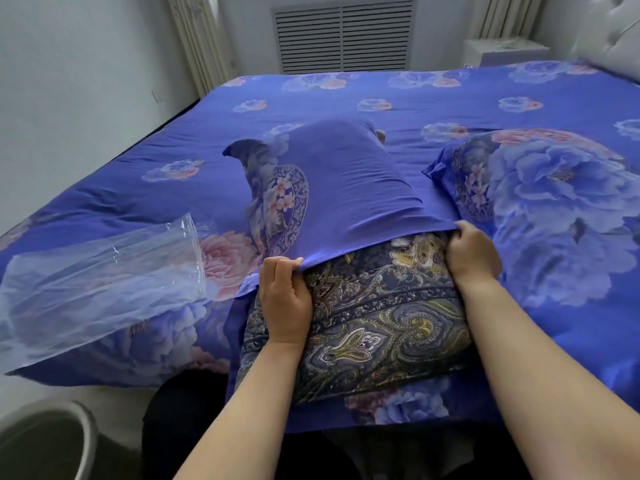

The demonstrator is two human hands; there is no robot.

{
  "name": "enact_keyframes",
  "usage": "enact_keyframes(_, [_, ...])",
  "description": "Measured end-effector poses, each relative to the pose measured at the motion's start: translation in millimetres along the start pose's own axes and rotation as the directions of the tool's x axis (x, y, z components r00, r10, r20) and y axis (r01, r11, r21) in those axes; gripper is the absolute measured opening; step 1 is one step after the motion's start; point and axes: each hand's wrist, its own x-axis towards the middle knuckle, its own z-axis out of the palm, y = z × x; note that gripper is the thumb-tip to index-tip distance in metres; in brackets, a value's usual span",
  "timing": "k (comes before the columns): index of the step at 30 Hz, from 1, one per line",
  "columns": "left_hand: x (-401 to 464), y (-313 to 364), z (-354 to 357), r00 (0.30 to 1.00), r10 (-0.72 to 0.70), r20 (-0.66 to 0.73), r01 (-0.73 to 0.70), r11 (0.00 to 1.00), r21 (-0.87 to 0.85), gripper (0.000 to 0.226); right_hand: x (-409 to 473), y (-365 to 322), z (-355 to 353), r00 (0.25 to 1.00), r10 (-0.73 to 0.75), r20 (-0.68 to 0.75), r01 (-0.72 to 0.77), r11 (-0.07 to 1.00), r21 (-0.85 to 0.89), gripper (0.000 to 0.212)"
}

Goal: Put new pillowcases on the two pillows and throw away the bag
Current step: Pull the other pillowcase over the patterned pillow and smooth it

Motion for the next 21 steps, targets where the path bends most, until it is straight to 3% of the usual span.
enact_keyframes(2, [0.7, -2.1, 3.8, 0.999, -0.034, -0.009, 0.034, 0.999, 0.034, 0.013, -11.8, 3.3, 6.3, 0.963, -0.209, -0.171, 0.219, 0.975, 0.038, 0.036])
enact_keyframes(5, [6.4, -5.2, 2.8, 0.998, -0.056, -0.024, 0.058, 0.992, 0.110, 0.007, -38.4, -9.0, 15.1, 0.690, -0.548, -0.473, 0.603, 0.796, -0.043, 0.007])
enact_keyframes(7, [13.6, -0.8, -2.7, 1.000, 0.006, -0.025, -0.004, 0.994, 0.109, 0.025, -47.5, -11.2, 15.2, 0.607, -0.605, -0.514, 0.684, 0.728, -0.049, 0.006])
enact_keyframes(9, [24.3, 18.9, -8.6, 0.994, 0.107, 0.018, -0.108, 0.992, 0.072, 0.033, -47.7, -3.9, 13.4, 0.626, -0.588, -0.512, 0.668, 0.744, -0.039, 0.007])
enact_keyframes(12, [38.9, 55.6, 2.0, 0.945, 0.201, 0.260, -0.226, 0.972, 0.070, 0.062, -47.2, 0.3, 11.2, 0.688, -0.520, -0.506, 0.593, 0.805, -0.021, 0.011])
enact_keyframes(14, [42.7, 67.1, 15.7, 0.891, 0.192, 0.412, -0.279, 0.946, 0.163, 0.076, -43.9, -3.6, 8.0, 0.741, -0.429, -0.517, 0.518, 0.855, 0.033, 0.021])
enact_keyframes(16, [41.7, 64.5, 25.1, 0.871, 0.130, 0.473, -0.254, 0.945, 0.208, 0.079, -40.1, -10.3, 1.7, 0.820, -0.274, -0.502, 0.430, 0.875, 0.224, 0.024])
enact_keyframes(19, [35.5, 50.2, 36.6, 0.861, 0.075, 0.502, -0.242, 0.930, 0.276, 0.079, -33.0, -27.4, -9.7, 0.955, -0.046, -0.294, 0.242, 0.694, 0.678, 0.019])
enact_keyframes(21, [32.3, 42.6, 44.8, 0.849, 0.015, 0.528, -0.224, 0.915, 0.334, 0.083, -34.6, -42.5, -14.4, 0.993, -0.063, -0.101, 0.119, 0.549, 0.827, 0.023])
